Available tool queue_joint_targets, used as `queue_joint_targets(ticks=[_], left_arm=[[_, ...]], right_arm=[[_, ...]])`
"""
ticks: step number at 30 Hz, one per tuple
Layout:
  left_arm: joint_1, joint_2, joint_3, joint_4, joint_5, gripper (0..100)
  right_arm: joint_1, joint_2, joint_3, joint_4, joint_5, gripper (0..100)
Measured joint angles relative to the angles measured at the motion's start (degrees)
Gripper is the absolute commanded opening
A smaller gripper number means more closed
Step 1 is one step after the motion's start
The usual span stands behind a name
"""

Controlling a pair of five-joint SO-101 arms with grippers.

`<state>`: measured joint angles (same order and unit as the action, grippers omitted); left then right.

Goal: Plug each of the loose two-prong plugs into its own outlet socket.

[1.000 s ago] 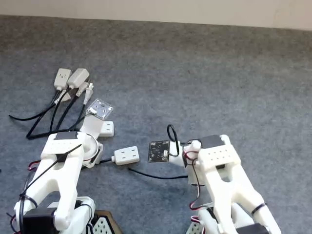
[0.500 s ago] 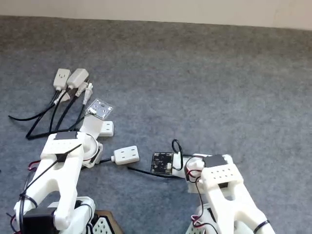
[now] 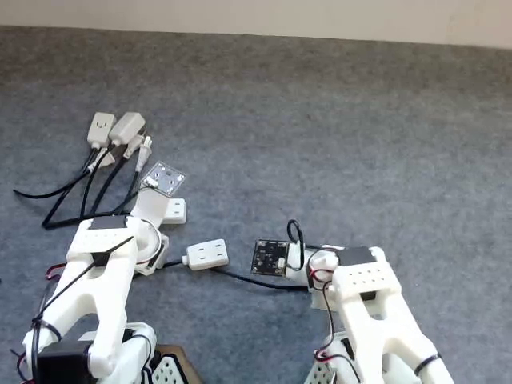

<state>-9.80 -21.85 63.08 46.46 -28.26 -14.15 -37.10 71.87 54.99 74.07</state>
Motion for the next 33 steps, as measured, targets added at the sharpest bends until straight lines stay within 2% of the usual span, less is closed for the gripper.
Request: queue_joint_targets(ticks=[3,7,15,19,23,28,33], left_arm=[[0.00,0.00,0.00,0.00,0.00,16],[0.00,0.00,0.35,-0.53,0.00,16],[0.00,-0.35,0.35,-0.53,0.00,16],[-0.09,-0.97,-2.64,0.18,-0.18,16],[0.09,-4.66,-8.97,6.33,-0.26,16],[0.79,-14.86,-18.55,18.11,-0.26,17],[9.76,-28.48,-25.85,28.66,-0.26,26]], right_arm=[[0.00,0.00,-3.16,1.49,-6.24,0.5],[-3.43,0.00,-13.01,8.00,-16.18,0.5],[-11.78,0.00,-40.62,27.43,-32.00,0.5],[-13.45,0.00,-54.59,30.59,-44.92,0.5],[-15.30,-0.18,-59.87,28.57,-57.05,0.5],[-18.81,-4.40,-58.29,18.11,-65.93,0.5],[-20.92,-12.48,-44.04,1.67,-72.44,0.5]])
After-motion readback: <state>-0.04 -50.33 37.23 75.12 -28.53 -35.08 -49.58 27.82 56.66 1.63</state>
